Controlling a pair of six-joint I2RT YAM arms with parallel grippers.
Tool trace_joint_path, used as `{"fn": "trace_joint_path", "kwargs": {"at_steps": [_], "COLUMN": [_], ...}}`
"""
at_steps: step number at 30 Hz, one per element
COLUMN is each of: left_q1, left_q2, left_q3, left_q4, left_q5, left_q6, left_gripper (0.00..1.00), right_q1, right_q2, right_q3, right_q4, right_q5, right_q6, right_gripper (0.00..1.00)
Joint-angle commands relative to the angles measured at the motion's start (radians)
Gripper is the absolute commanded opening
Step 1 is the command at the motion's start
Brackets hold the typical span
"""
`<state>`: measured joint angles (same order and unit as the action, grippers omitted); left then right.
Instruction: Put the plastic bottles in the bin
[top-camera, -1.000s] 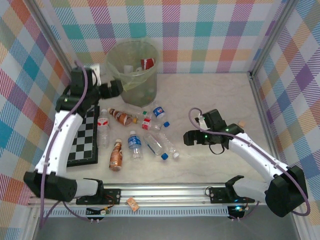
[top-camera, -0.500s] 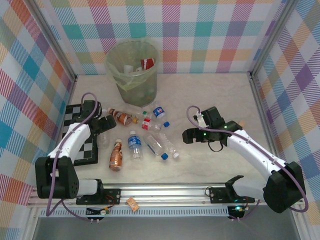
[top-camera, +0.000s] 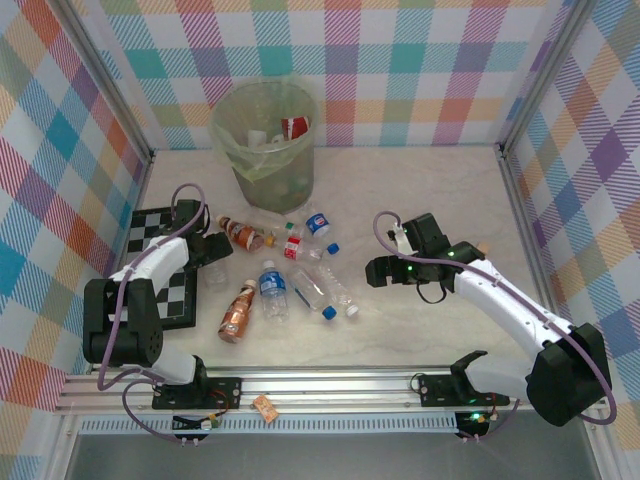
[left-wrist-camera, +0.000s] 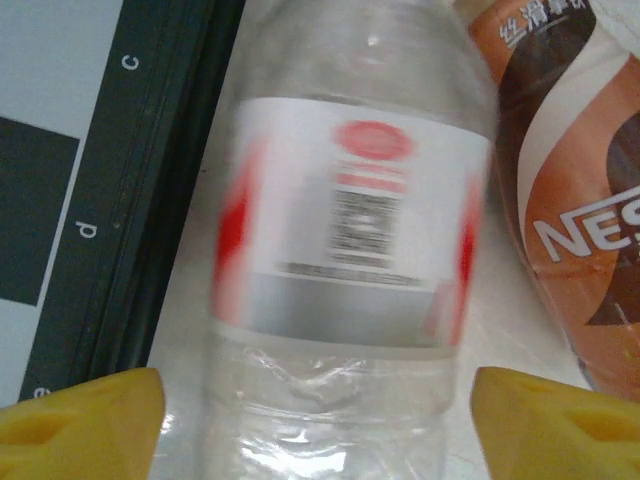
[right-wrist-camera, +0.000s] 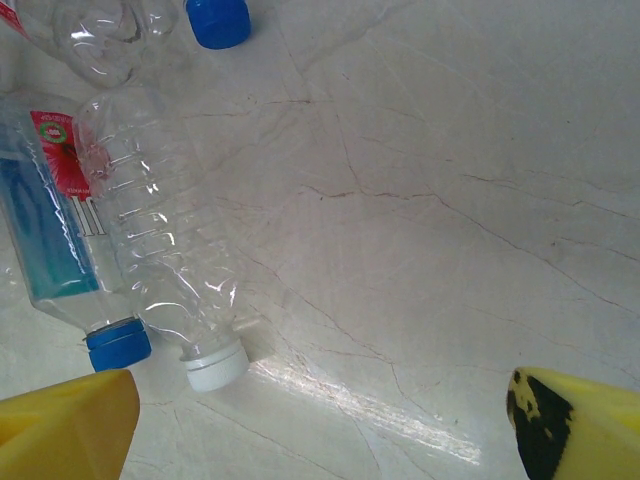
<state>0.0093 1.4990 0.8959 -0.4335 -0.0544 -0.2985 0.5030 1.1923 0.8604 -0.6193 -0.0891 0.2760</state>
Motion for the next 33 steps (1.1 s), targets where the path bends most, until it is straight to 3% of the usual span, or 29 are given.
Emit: {"fn": "trace_joint_path", "kwargs": {"at_steps": [1, 8, 14, 23, 27, 33], "left_q1": [0.009, 0.009, 0.008, 0.008, 0.008, -0.019], "left_q2": [0.000, 0.013, -0.077, -0.247, -0.266, -0.204], "left_q3": [0.003, 0.028, 0.073, 0.401, 0.551, 0.709], "left_q4": [0.018, -0.005, -0.069, -0.248, -0.197, 0.022], "left_q5": [-0.010, -0.017, 0.016, 0.092, 0.157, 0.280], "left_q6": [-0.004, 0.008, 0.008, 0.071, 0.065, 0.024], "left_gripper": [0.74, 0.63, 0.62, 0.62, 0.58, 0.53], "right_q1": [-0.005, -0.004, -0.004, -0.004, -0.004, -0.005], "right_q2": [0.000, 0.007, 0.015, -0.001, -0.011, -0.030], "right_q3": [0.004, 0.010, 0.031, 0.046, 0.032, 0.034], "right_q4": [-0.005, -0.003, -0.011, -0.031, -0.029, -0.039], "right_q5": [0.002, 0.000, 0.000, 0.000, -0.004, 0.000], "right_q6": [-0.010, -0.011, -0.018, 0.003, 0.013, 0.024], "right_gripper": [0.94, 0.94, 0.94, 0.94, 0.94, 0.94]}}
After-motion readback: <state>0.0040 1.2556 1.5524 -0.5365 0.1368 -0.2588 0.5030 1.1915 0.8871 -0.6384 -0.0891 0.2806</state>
